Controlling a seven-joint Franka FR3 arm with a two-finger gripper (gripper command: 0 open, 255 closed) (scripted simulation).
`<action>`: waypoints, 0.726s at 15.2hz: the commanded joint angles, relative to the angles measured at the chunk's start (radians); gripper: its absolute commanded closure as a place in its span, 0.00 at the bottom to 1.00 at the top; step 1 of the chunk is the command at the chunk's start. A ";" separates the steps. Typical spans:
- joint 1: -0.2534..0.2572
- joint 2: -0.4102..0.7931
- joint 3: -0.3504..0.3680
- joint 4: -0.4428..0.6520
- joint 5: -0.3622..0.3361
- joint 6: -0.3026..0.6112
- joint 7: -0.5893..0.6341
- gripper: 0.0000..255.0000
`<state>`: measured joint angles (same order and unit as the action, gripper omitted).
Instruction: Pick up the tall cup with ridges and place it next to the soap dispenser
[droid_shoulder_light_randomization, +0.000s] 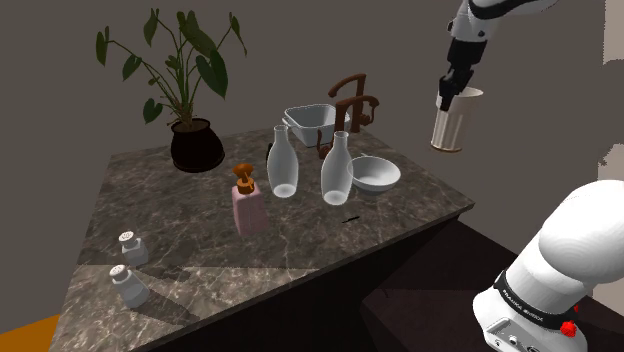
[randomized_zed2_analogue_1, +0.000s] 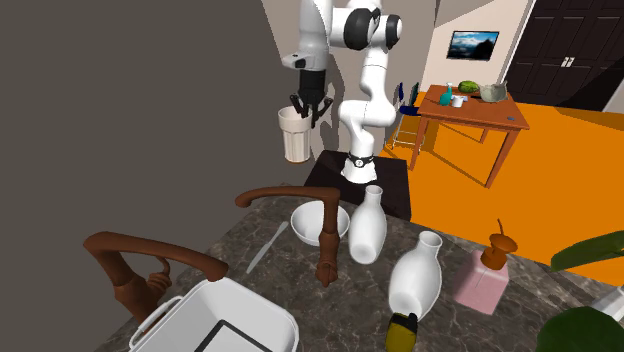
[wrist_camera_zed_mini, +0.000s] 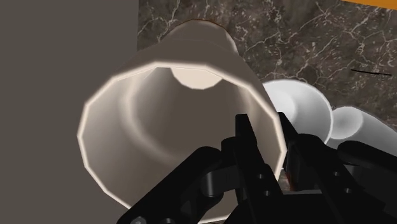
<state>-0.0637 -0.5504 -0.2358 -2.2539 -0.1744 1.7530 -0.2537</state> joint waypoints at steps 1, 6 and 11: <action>0.001 0.004 0.002 0.033 0.003 -0.029 -0.003 1.00; 0.004 0.014 0.007 0.108 0.008 -0.094 -0.008 1.00; 0.007 0.029 0.012 0.188 0.014 -0.158 -0.014 1.00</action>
<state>-0.0569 -0.5244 -0.2241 -2.0818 -0.1612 1.6072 -0.2654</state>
